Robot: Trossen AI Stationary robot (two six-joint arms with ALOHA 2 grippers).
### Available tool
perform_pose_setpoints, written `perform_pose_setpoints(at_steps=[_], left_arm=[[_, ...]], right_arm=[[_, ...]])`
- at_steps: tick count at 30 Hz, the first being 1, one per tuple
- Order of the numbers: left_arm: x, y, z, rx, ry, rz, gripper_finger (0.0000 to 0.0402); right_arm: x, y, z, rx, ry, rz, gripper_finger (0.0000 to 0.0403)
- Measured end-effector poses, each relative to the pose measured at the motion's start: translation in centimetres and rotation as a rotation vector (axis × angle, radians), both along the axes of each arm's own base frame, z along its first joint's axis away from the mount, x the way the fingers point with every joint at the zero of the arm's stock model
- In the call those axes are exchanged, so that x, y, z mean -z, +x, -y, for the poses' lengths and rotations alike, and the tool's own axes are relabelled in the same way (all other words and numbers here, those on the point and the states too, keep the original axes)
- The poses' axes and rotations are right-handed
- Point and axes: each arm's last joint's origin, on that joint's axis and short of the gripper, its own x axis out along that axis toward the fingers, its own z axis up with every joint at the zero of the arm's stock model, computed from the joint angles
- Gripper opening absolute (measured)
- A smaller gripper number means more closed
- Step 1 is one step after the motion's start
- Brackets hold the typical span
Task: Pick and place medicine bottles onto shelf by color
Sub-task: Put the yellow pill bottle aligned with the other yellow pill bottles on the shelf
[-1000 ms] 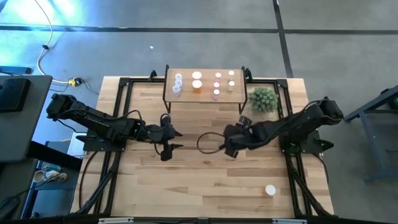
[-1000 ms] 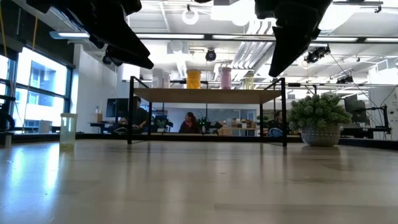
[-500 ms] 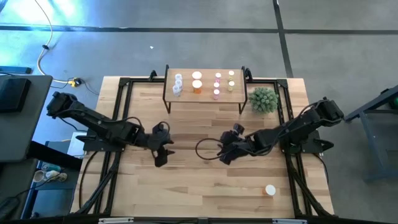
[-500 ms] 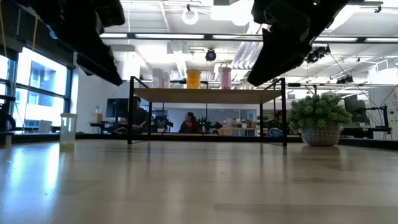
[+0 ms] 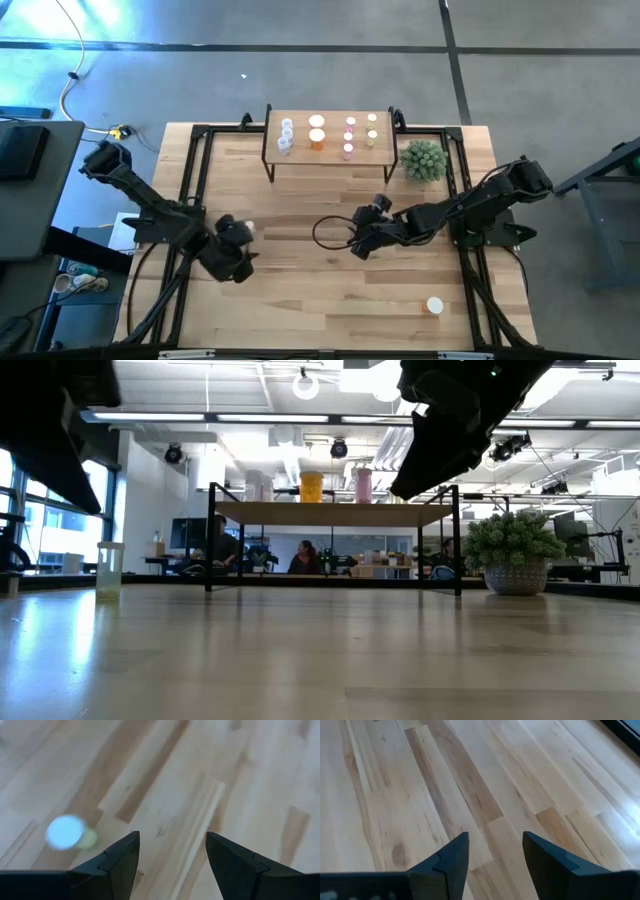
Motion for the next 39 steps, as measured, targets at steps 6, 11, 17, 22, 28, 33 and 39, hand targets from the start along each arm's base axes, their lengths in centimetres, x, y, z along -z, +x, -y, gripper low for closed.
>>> perform_pose_setpoints(at_steps=[6,11,17,22,28,33,39], left_arm=[[0.4,-1.7,2.0,-0.127,-0.004,0.094,0.0216],[2.0,-2.0,3.7,-0.106,0.113,0.136,0.0216],[5.1,-1.9,4.8,-0.118,0.227,0.088,0.0216],[7.3,-1.7,4.8,-0.187,0.28,0.055,0.0216],[9.1,-2.0,4.1,-0.317,0.333,0.022,0.0216],[9.7,-1.7,3.3,-0.415,0.345,0.033,0.0216],[10.1,-0.6,2.0,-0.484,0.384,0.04,0.0216]], right_arm=[[0.0,0.0,0.0,-0.029,-0.026,-0.013,0.0177],[0.0,0.0,0.0,-0.035,-0.033,-0.016,0.0177],[0.0,0.0,0.0,-0.046,-0.046,-0.021,0.0177],[0.0,0.0,0.0,-0.046,-0.046,-0.019,0.0177],[0.0,0.0,0.0,-0.051,-0.051,-0.022,0.0177],[0.0,0.0,0.0,-0.052,-0.052,-0.023,0.0177],[0.0,0.0,0.0,-0.052,-0.052,-0.023,0.0177]])
